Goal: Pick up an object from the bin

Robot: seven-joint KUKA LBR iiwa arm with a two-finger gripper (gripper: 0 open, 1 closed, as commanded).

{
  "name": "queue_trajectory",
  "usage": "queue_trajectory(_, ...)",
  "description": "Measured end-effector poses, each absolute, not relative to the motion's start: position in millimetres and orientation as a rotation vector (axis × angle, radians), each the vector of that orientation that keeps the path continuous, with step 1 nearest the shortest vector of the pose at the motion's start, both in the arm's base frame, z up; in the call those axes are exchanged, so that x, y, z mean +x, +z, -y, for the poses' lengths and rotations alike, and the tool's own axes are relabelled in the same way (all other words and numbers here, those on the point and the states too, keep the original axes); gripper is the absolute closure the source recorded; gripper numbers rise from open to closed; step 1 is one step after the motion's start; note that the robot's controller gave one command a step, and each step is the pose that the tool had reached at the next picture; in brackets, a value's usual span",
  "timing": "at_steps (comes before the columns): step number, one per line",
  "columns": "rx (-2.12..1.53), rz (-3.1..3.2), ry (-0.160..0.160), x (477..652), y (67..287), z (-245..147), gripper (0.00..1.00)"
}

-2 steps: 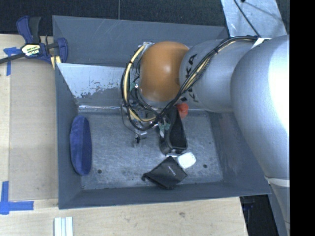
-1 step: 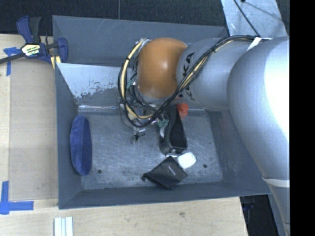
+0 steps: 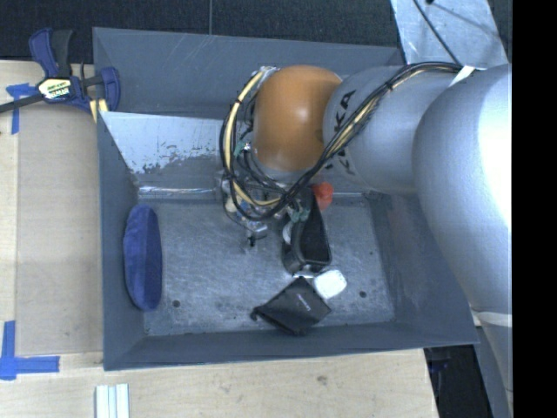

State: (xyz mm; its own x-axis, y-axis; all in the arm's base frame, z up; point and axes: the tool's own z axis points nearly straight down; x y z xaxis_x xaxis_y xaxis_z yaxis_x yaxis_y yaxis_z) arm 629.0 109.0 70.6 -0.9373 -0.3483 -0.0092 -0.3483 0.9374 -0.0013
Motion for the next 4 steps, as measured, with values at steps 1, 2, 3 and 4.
queue_trajectory(1,-0.430,-3.110,-0.003,626.7,70,-55,0.00)
queue_trajectory(2,-0.434,-3.108,0.001,626.9,72,-58,1.00)
queue_trajectory(3,-1.335,-2.842,0.000,541.8,116,-54,1.00)
queue_trajectory(4,-1.327,-2.836,-0.005,531.8,213,-54,1.00)
